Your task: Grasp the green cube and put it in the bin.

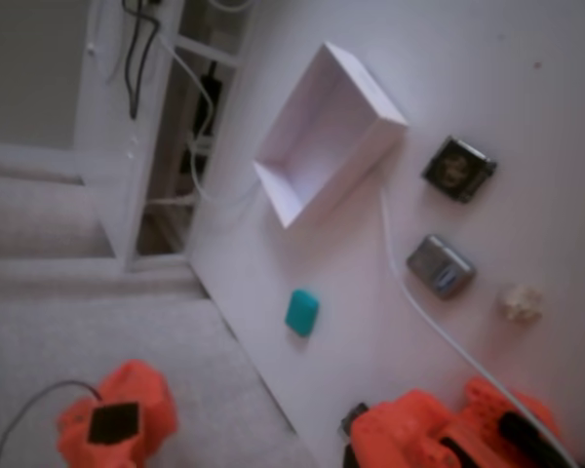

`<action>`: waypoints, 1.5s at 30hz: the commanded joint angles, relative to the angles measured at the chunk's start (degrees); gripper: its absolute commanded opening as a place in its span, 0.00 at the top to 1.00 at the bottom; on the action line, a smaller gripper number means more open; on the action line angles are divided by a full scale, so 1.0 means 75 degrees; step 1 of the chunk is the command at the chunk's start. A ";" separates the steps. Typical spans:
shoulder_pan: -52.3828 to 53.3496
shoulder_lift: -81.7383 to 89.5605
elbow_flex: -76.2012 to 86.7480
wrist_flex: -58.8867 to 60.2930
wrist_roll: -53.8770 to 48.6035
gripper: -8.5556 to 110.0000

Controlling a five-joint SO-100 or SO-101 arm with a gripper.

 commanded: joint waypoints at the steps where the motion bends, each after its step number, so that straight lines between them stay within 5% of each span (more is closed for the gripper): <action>1: 0.0199 -0.0328 -0.0621 -0.0047 0.0059 1.00; 13: -0.1219 -0.2637 -0.3656 0.1816 0.0211 1.00; 19: -0.0973 -0.3645 -0.6082 0.5660 0.0211 1.00; 25: -0.0457 -0.4207 -0.6199 0.6996 0.0246 1.00; 38: -0.1441 -0.4219 -0.4934 0.0656 0.0293 1.00; 45: -0.1266 -0.4336 -0.5402 0.1559 0.0527 0.97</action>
